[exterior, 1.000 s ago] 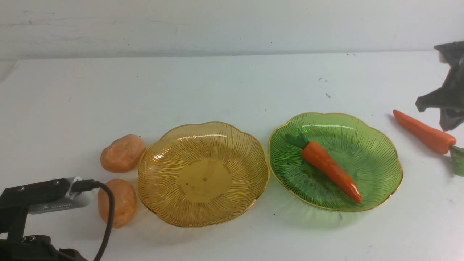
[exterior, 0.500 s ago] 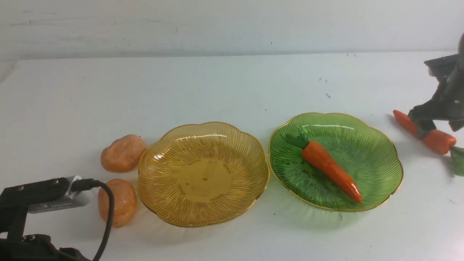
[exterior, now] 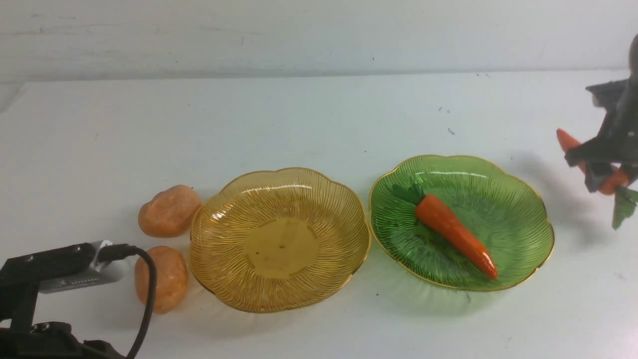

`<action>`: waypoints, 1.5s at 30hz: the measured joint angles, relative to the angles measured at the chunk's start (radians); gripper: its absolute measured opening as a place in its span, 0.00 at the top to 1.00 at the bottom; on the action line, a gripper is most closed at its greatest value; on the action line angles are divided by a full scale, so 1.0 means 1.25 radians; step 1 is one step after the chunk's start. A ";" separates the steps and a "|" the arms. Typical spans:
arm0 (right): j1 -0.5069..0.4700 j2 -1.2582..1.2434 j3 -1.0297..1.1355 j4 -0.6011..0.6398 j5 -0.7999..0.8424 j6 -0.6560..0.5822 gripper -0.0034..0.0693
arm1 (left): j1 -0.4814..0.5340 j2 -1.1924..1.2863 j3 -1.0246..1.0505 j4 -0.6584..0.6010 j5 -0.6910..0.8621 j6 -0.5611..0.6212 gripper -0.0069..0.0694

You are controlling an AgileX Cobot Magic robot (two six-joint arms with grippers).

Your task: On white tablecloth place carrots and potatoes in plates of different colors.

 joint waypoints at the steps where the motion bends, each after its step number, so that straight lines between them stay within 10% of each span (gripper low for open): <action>1: 0.000 -0.034 0.007 0.057 0.002 0.017 0.47 | 0.000 0.000 0.000 0.000 0.000 -0.003 0.86; 10: 0.078 -0.313 0.237 0.292 0.014 -0.030 0.47 | 0.000 0.000 0.000 0.002 -0.020 -0.007 0.83; 18: 0.262 -0.260 0.363 0.184 -0.071 -0.033 0.47 | 0.000 0.000 0.000 0.016 -0.036 -0.007 0.61; 28: 0.300 -0.237 0.266 0.057 -0.004 0.009 0.10 | 0.000 0.027 -0.146 0.080 0.079 0.008 0.32; 31: 0.300 -0.278 0.256 0.053 0.005 0.022 0.20 | 0.000 0.067 -0.290 0.167 0.148 -0.015 0.30; 38: 0.300 -0.494 0.331 0.130 0.011 0.043 0.84 | 0.000 0.193 -0.334 0.271 0.126 -0.128 0.29; 45: 0.300 -0.690 0.477 0.207 0.023 0.029 0.97 | 0.000 0.299 -0.332 0.268 0.018 -0.137 0.29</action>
